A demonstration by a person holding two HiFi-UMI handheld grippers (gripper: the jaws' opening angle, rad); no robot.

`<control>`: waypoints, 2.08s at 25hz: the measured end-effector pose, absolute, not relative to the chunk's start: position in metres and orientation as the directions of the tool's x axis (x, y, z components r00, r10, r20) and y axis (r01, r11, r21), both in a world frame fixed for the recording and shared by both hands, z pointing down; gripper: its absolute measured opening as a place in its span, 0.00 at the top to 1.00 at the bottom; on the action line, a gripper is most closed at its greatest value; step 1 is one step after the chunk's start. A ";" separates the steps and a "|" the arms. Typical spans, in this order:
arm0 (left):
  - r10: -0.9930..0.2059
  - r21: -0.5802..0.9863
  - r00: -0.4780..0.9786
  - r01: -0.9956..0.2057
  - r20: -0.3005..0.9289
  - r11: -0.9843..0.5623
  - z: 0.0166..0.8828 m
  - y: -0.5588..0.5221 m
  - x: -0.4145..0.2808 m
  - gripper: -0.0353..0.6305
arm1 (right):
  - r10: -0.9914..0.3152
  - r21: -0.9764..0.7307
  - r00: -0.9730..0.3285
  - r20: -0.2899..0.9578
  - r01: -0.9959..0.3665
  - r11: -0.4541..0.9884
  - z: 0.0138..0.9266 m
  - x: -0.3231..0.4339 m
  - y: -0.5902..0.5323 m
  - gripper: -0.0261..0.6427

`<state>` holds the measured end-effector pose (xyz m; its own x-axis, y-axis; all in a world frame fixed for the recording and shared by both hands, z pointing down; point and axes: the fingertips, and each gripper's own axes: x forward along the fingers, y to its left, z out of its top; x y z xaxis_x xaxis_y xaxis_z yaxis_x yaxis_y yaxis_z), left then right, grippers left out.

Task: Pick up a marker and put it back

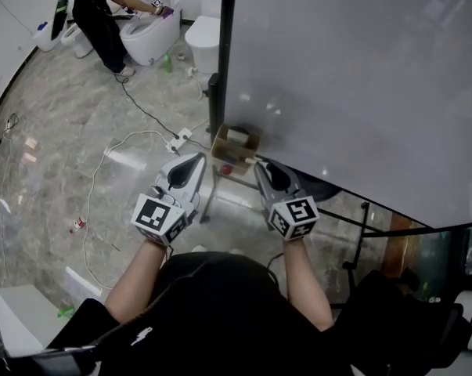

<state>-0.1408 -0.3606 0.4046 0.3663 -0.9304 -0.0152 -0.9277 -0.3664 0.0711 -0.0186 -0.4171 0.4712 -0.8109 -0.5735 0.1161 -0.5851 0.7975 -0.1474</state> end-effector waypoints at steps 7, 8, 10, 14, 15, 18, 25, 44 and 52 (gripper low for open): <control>-0.934 0.072 0.358 -0.931 -0.004 -0.357 0.407 -0.366 -0.143 0.94 | -0.560 -0.156 -0.817 0.137 -0.577 0.802 0.480 -0.023 -0.421 0.83; -0.935 0.071 0.355 -0.932 -0.001 -0.355 0.407 -0.367 -0.144 0.94 | -0.558 -0.156 -0.817 0.142 -0.575 0.803 0.481 -0.024 -0.420 0.83; -0.934 0.074 0.357 -0.931 -0.010 -0.357 0.407 -0.368 -0.144 0.94 | -0.555 -0.150 -0.818 0.152 -0.574 0.805 0.484 -0.026 -0.421 0.83; -0.934 0.077 0.356 -0.931 -0.012 -0.356 0.408 -0.367 -0.146 0.94 | -0.548 -0.142 -0.819 0.172 -0.571 0.809 0.487 -0.030 -0.422 0.83; -0.935 0.078 0.355 -0.932 -0.011 -0.355 0.408 -0.367 -0.146 0.94 | -0.546 -0.141 -0.819 0.177 -0.570 0.810 0.488 -0.031 -0.422 0.83; -0.936 0.078 0.351 -0.933 -0.008 -0.350 0.409 -0.366 -0.149 0.94 | -0.542 -0.141 -0.819 0.189 -0.569 0.810 0.492 -0.034 -0.423 0.83; -0.937 0.078 0.349 -0.934 -0.006 -0.348 0.410 -0.366 -0.152 0.94 | -0.538 -0.150 -0.816 0.212 -0.571 0.807 0.503 -0.038 -0.423 0.83; -0.917 0.083 0.398 -0.914 -0.021 -0.398 0.407 -0.360 -0.139 0.94 | -0.551 -0.138 -0.819 0.161 -0.572 0.809 0.477 -0.026 -0.401 0.73; -0.893 0.079 0.449 -0.890 -0.031 -0.450 0.405 -0.354 -0.126 0.94 | -0.597 -0.133 -0.798 0.079 -0.602 0.787 0.447 -0.011 -0.382 0.84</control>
<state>-0.1264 -0.3542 0.4048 0.4486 -0.8932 -0.0306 -0.8898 -0.4496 0.0786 -0.0107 -0.3823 0.4468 -0.7981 -0.5973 0.0789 -0.6022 0.7872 -0.1331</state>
